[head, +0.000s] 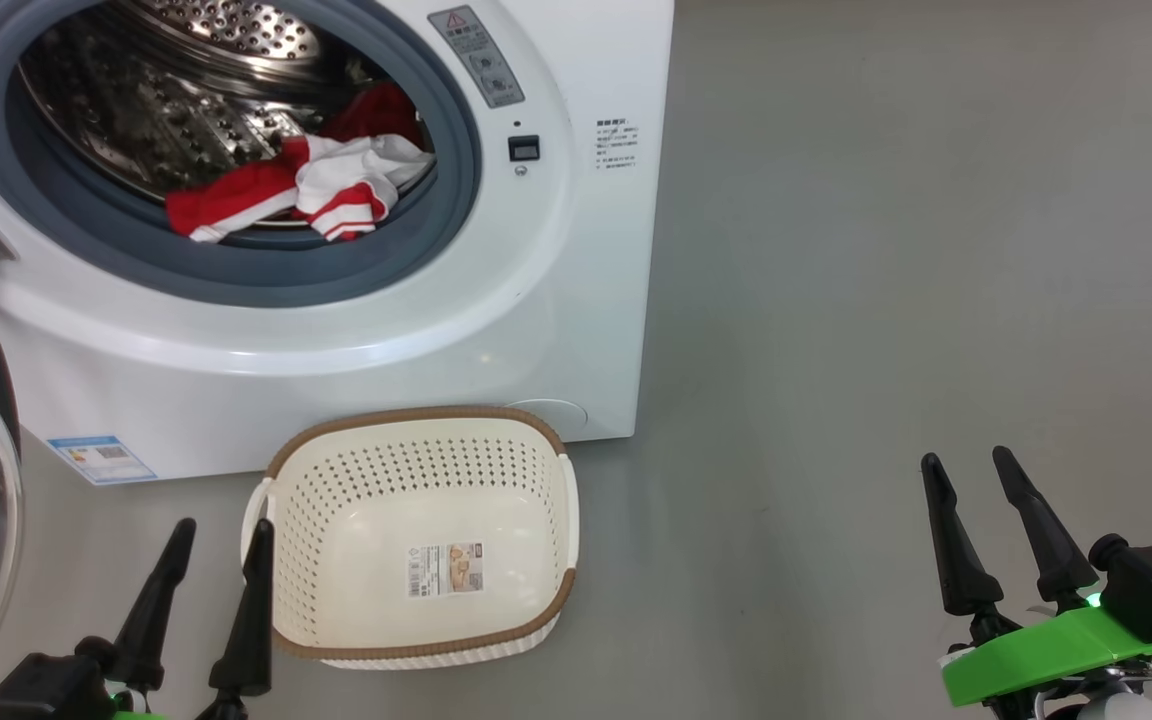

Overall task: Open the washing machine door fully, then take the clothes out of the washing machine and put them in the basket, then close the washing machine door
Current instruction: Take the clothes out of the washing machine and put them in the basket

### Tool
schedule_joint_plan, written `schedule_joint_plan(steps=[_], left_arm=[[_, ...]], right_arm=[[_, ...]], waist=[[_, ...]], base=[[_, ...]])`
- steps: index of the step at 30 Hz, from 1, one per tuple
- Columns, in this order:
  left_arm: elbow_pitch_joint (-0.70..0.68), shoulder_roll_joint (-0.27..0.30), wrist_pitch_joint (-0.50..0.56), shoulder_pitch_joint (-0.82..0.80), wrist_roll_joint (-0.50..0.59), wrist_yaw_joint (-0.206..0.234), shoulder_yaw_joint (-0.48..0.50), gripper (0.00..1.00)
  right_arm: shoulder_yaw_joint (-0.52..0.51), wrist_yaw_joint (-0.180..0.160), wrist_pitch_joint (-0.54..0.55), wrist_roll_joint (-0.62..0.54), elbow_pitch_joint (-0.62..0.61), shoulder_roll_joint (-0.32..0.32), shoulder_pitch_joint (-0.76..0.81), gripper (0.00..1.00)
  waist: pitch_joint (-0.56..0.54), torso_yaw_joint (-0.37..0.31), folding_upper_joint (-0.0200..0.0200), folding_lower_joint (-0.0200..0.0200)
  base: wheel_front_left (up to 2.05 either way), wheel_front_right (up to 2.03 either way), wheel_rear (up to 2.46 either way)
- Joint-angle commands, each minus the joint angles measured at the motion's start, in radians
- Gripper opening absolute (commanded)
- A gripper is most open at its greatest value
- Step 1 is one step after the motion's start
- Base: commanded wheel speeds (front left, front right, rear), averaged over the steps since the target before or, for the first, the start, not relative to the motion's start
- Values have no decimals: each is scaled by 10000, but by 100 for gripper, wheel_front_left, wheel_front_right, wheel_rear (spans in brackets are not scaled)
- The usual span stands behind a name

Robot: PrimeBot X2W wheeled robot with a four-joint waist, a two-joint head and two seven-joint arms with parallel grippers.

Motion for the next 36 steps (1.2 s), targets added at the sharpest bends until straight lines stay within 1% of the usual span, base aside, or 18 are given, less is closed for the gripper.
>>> schedule_joint_plan(steps=[1,22,36], left_arm=[[-284,275,-49,-185,-35,-55,332,100],[-176,297,-49,-473,-80,-56,382,100],[12,216,-49,-521,35,-56,439,100]], right_arm=[[180,75,-65,-34,-284,-112,-77,100],[271,75,-65,-56,-279,-31,-280,100],[278,75,-65,-60,-283,7,-335,100]], waist=[[43,21,0,1],[263,105,0,1],[395,171,0,1]], base=[[83,-83,0],[77,-77,0],[8,-8,0]])
